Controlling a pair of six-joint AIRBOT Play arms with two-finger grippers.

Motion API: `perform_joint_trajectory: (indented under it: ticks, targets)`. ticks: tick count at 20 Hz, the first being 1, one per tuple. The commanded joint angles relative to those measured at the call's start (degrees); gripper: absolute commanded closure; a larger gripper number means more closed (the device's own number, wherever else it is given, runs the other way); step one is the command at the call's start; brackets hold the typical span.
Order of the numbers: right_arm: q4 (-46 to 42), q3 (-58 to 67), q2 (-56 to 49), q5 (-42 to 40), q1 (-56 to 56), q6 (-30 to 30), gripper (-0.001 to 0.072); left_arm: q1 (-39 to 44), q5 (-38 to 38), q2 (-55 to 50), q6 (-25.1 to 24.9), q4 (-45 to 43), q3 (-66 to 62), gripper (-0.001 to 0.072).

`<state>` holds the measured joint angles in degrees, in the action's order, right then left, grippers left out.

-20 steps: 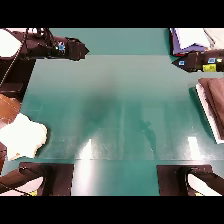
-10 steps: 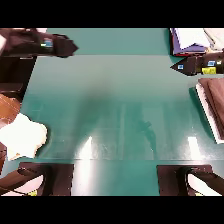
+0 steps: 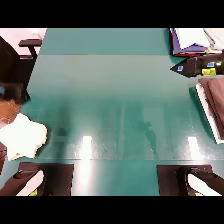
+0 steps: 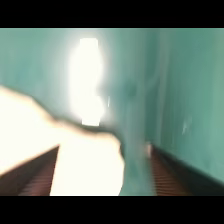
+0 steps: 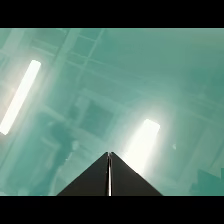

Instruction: Fold the shirts.

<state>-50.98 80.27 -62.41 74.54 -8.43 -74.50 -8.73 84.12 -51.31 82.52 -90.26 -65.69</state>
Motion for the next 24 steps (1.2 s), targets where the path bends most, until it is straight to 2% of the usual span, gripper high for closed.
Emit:
perform_joint_trajectory:
  ticks: [1, 4, 7, 8, 9, 10, 11, 14, 16, 18, 20, 24]
  targets:
    - [0.0, 0.0, 0.0, 0.1, -0.1, 0.0, 0.0695, -3.5, -0.4, 1.7, 0.7, -4.7, 15.2, 0.0061]
    - [0.0, 0.0, 0.0, 0.0, -0.1, 0.0, 0.0695, -3.5, -7.1, 1.7, 2.9, -5.6, 25.9, 0.0062]
    - [0.0, 0.0, 0.0, -0.1, -0.1, 0.0, 0.0695, -3.5, -8.5, 1.7, 6.1, -5.6, 29.7, 0.0063]
    - [0.0, 0.0, 0.0, -0.6, -0.1, 0.0, 0.0695, -3.5, -8.1, 1.7, 7.1, -5.6, 29.4, 0.0107]
    - [0.0, 0.0, 0.0, -1.2, -0.1, 0.0, 0.0695, -3.5, -7.6, 1.7, 7.5, -5.6, 28.8, 0.0402]
    - [0.0, 0.0, 0.0, -1.6, -0.1, 0.0, 0.0695, -3.5, -6.9, 1.7, 7.5, -5.5, 28.0, 0.0636]
    - [0.0, 0.0, 0.0, -1.9, -0.1, 0.0, 0.0695, -3.5, -6.1, 1.7, 7.5, -5.2, 26.4, 0.0680]
    - [0.7, 0.5, 0.0, -2.8, 0.0, 0.0, 0.0695, -3.1, -3.0, 1.7, 7.5, -2.0, 16.5, 0.0681]
    - [0.7, 2.9, 0.0, -2.8, -0.1, 0.0, 0.0695, 0.3, -1.0, 1.7, 7.5, 2.4, 5.6, 0.0682]
    - [0.3, 6.7, 0.0, -3.2, -0.1, 0.0, 0.0695, 6.9, -1.3, 1.7, 8.2, 6.2, -5.1, 0.0682]
    - [0.0, 10.9, 0.0, -4.5, 0.3, 0.0, 0.0695, 15.3, -4.8, 1.7, 10.6, 8.2, -13.4, 0.0682]
    - [0.0, 17.6, 0.0, -5.2, 4.0, 0.0, 0.0695, 30.6, -12.0, 0.0, 13.2, 7.9, -22.4, 0.0683]
